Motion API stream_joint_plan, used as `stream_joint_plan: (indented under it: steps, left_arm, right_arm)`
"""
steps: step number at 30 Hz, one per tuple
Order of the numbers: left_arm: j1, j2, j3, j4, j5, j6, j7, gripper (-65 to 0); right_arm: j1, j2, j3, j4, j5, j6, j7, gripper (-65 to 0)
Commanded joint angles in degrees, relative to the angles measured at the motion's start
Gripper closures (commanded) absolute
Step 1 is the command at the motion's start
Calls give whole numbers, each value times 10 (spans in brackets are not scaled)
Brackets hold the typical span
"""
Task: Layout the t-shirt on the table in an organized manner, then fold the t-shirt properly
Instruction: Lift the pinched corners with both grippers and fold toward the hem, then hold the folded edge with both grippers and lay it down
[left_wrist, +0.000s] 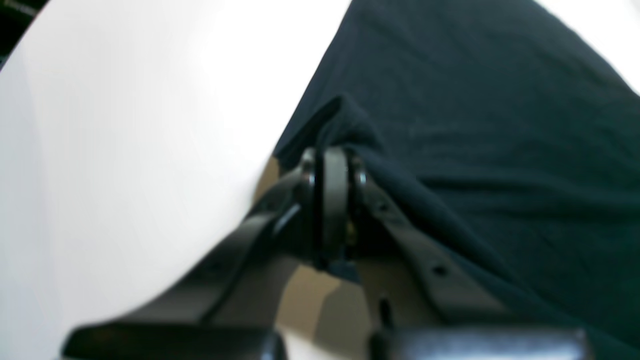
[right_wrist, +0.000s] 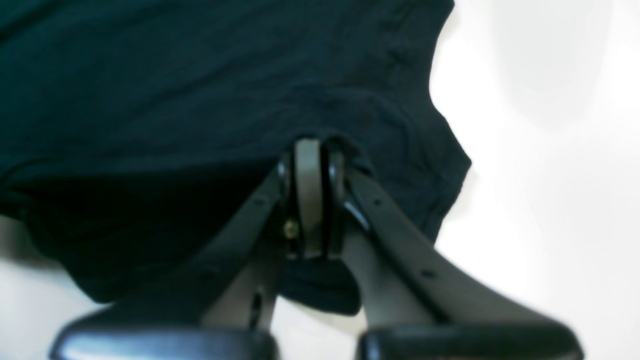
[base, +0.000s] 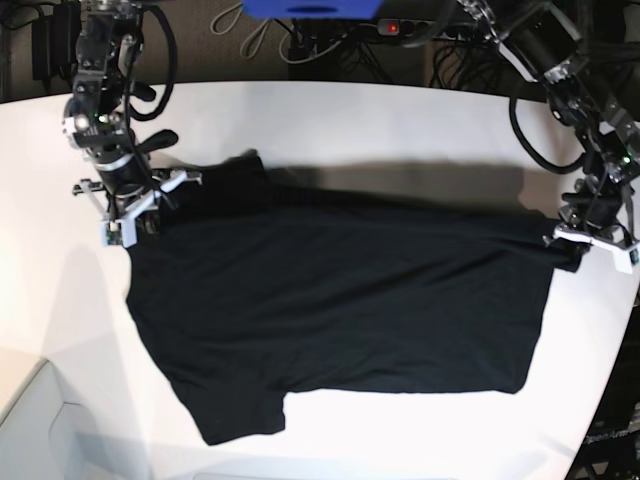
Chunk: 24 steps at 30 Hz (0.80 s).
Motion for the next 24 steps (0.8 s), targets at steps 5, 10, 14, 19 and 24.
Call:
stream_joint_plan:
  steps: [5, 10, 14, 19, 24]
  left_arm:
    - [-42, -24, -1, -55, -4, 0, -12, -4]
    - [-81, -47, -1, -132, -4, 0, -16, -4]
    - [-108, -56, -1, -170, -4, 0, -17, -4]
    - [-139, -69, 44, -208, -4, 0, -18, -4]
    - [-166, -71, 67, -235, -5, 0, -18, -5]
  right_arm:
    - [24, 4, 3, -17, 3, 1, 17, 0]
    - [46, 4, 3, -43, 3, 1, 17, 0]
    - [58, 5, 3, -65, 3, 1, 17, 0]
    - [68, 5, -1, -70, 3, 1, 18, 0]
    - [77, 5, -1, -73, 3, 1, 18, 0]
